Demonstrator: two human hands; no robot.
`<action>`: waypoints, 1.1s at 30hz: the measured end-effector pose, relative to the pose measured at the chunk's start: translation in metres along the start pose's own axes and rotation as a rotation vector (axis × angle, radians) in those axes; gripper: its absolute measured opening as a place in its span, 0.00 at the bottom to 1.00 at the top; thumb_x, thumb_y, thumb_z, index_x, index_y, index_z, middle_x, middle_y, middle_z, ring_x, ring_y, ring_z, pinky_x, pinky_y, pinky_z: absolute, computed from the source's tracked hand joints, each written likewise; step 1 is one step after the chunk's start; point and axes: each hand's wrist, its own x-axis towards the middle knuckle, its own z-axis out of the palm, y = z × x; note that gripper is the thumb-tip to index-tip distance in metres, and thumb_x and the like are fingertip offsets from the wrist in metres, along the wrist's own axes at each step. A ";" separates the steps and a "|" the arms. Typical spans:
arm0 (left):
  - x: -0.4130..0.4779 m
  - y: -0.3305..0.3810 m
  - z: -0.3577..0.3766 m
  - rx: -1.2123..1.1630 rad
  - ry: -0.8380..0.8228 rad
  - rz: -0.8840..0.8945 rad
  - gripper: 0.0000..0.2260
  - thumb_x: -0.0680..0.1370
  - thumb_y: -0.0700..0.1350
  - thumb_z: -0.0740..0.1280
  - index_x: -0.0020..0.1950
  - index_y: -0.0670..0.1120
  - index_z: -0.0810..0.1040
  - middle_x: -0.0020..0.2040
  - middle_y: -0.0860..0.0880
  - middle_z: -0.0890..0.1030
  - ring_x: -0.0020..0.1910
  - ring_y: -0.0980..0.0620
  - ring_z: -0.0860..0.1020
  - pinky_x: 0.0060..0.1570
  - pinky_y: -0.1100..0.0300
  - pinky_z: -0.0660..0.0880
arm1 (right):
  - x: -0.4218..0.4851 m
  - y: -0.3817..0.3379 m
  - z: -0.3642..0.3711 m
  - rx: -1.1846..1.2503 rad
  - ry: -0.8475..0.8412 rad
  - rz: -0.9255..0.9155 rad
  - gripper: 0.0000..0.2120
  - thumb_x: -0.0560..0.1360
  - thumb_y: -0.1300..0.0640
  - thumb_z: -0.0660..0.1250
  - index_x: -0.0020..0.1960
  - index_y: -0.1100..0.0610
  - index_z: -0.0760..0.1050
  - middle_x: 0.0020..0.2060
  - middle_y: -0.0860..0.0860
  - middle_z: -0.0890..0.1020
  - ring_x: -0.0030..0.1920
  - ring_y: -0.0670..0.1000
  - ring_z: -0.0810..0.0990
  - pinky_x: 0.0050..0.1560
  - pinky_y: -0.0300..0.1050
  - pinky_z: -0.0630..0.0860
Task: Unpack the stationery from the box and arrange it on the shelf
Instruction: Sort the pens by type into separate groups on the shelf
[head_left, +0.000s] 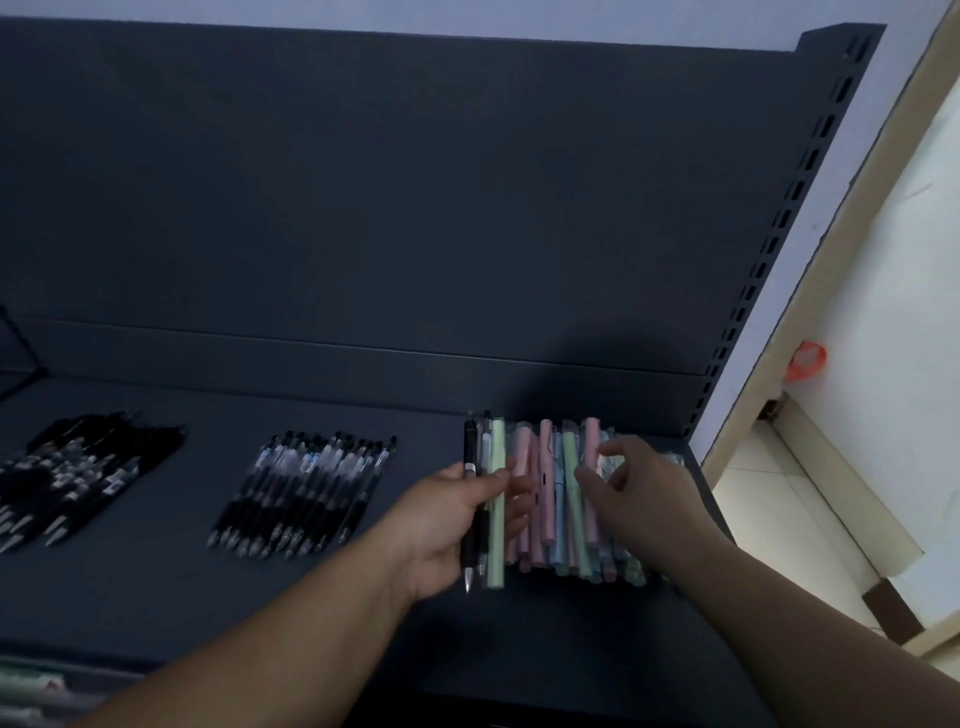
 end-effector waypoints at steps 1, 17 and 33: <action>-0.001 0.000 0.000 -0.005 -0.003 0.002 0.13 0.79 0.39 0.64 0.63 0.38 0.72 0.49 0.41 0.84 0.43 0.49 0.83 0.48 0.56 0.81 | 0.000 0.000 0.001 -0.014 0.018 -0.012 0.16 0.77 0.44 0.64 0.61 0.50 0.72 0.37 0.45 0.80 0.35 0.41 0.76 0.32 0.34 0.66; -0.008 0.002 0.000 0.094 0.010 0.000 0.14 0.78 0.40 0.66 0.63 0.38 0.75 0.38 0.46 0.82 0.37 0.51 0.82 0.42 0.57 0.81 | -0.001 0.006 -0.002 0.011 -0.050 -0.005 0.19 0.76 0.45 0.67 0.66 0.48 0.73 0.36 0.41 0.77 0.37 0.42 0.76 0.37 0.38 0.70; -0.016 0.001 0.012 0.175 -0.096 0.030 0.11 0.80 0.41 0.64 0.60 0.38 0.75 0.41 0.41 0.83 0.42 0.44 0.80 0.50 0.47 0.76 | -0.005 -0.035 -0.021 0.798 -0.388 0.286 0.11 0.76 0.49 0.68 0.44 0.57 0.79 0.33 0.48 0.78 0.27 0.46 0.66 0.26 0.38 0.63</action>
